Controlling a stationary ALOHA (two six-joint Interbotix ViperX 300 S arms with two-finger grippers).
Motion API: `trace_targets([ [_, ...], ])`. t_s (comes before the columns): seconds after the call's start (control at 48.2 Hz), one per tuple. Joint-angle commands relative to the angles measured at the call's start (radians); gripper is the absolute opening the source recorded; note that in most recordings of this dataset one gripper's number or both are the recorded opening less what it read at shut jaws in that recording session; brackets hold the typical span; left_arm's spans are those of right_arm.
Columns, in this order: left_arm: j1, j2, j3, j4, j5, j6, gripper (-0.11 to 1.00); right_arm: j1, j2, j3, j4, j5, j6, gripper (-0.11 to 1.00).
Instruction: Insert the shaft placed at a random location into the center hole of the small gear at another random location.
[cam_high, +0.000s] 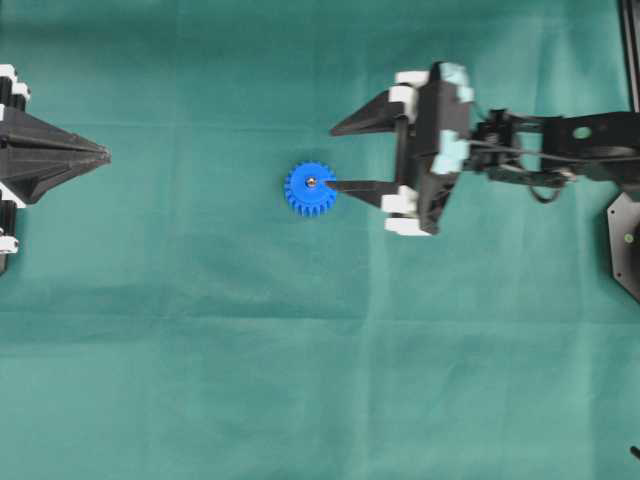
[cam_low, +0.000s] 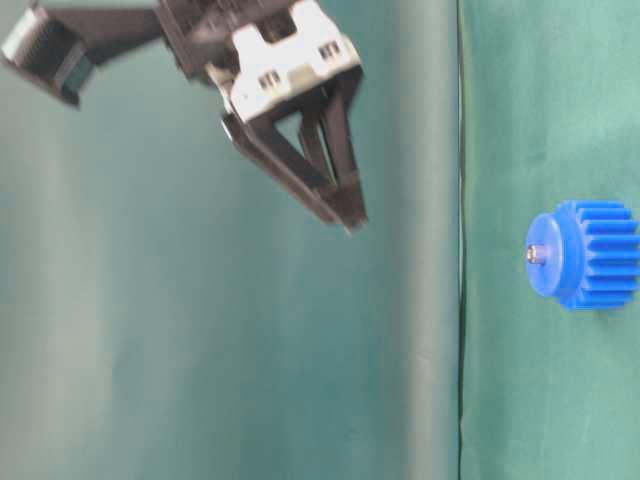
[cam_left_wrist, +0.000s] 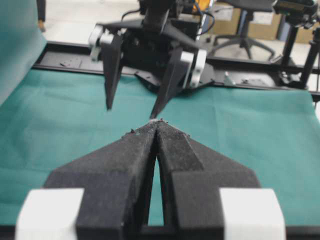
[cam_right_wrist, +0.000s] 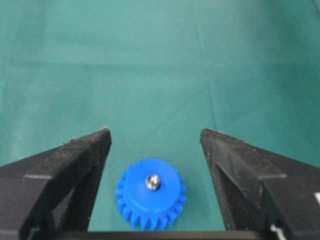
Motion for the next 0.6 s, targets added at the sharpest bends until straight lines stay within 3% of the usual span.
trace_targets([
  [0.0,0.003,0.003,-0.008,-0.002,-0.005,0.002,-0.01,0.003,-0.077,0.031,0.008,-0.003,0.006,0.87],
  [0.27,0.003,-0.005,-0.003,-0.002,0.006,0.002,-0.01,0.006,-0.229,0.152,0.008,0.026,0.037,0.87],
  [0.581,0.003,-0.021,0.002,-0.002,0.031,0.002,-0.01,0.006,-0.313,0.204,0.009,0.097,0.041,0.87],
])
